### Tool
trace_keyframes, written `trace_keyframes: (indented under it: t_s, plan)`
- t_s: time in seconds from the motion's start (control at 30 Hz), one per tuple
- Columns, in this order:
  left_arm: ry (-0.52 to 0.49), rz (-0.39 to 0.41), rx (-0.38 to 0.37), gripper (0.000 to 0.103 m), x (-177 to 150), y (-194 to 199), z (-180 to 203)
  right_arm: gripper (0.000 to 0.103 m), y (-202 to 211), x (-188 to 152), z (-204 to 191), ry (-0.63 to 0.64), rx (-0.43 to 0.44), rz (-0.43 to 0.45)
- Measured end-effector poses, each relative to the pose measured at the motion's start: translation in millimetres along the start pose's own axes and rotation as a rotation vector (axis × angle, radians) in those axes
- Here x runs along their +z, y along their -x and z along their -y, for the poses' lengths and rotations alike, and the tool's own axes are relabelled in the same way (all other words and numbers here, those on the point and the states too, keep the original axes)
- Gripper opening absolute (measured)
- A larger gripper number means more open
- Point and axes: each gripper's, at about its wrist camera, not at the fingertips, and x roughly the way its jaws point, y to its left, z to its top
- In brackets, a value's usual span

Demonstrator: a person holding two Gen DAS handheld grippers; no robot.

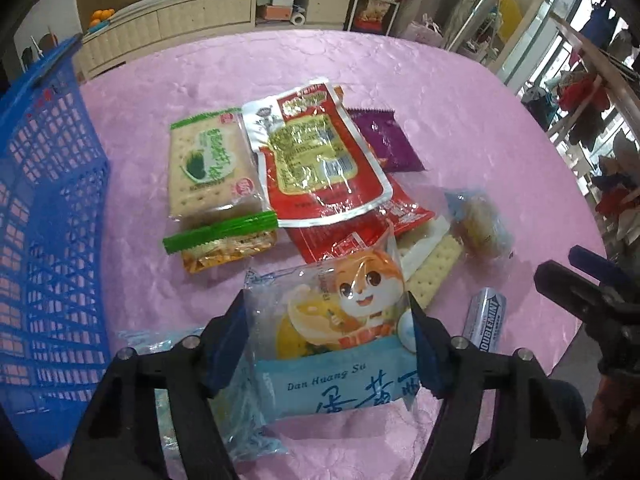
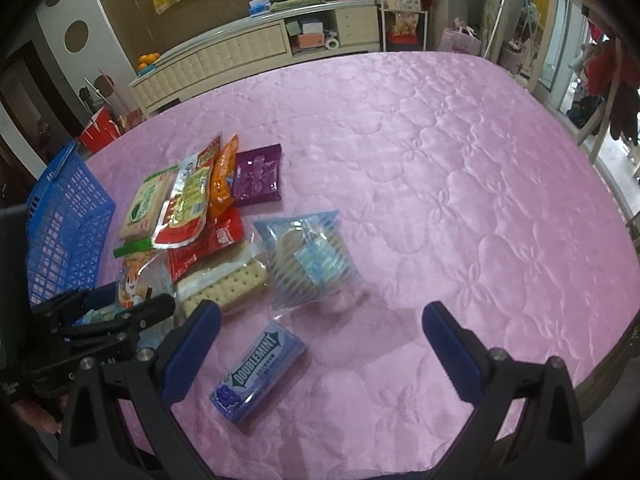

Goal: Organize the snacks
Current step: 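Grasp the blue-striped clear bag with right tool while left tool holds the fox bag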

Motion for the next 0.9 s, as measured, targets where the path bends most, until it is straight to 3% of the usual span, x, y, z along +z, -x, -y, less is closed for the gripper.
trace_keyframes:
  t_s: [0.23, 0.57, 0.77, 0.87, 0.9]
  plan:
    - [-0.045, 0.086, 0.047, 0.069, 3.9, 20.2, -1.0, 0.102, -19.3, 15.1, -2.4, 0.026, 0.036, -0.038]
    - [-0.037, 0.089, 0.029, 0.069, 17.4, 9.8, 1.5, 0.101, -49.0, 34.0, -8.3, 0.103, 0.051, -0.075]
    - [-0.065, 0.083, 0.039, 0.069, 14.4, 8.1, 8.2, 0.082, -72.0, 33.9, -4.1, 0.118, 0.066, -0.147]
    - [-0.074, 0.082, 0.047, 0.069, 14.0, 6.8, 11.4, 0.074, -70.9, 31.0, -3.8, 0.139, 0.096, -0.127]
    - [-0.073, 0.081, 0.041, 0.069, 13.8, 7.0, 12.1, 0.058, -69.4, 30.1, -3.8, 0.143, 0.106, -0.12]
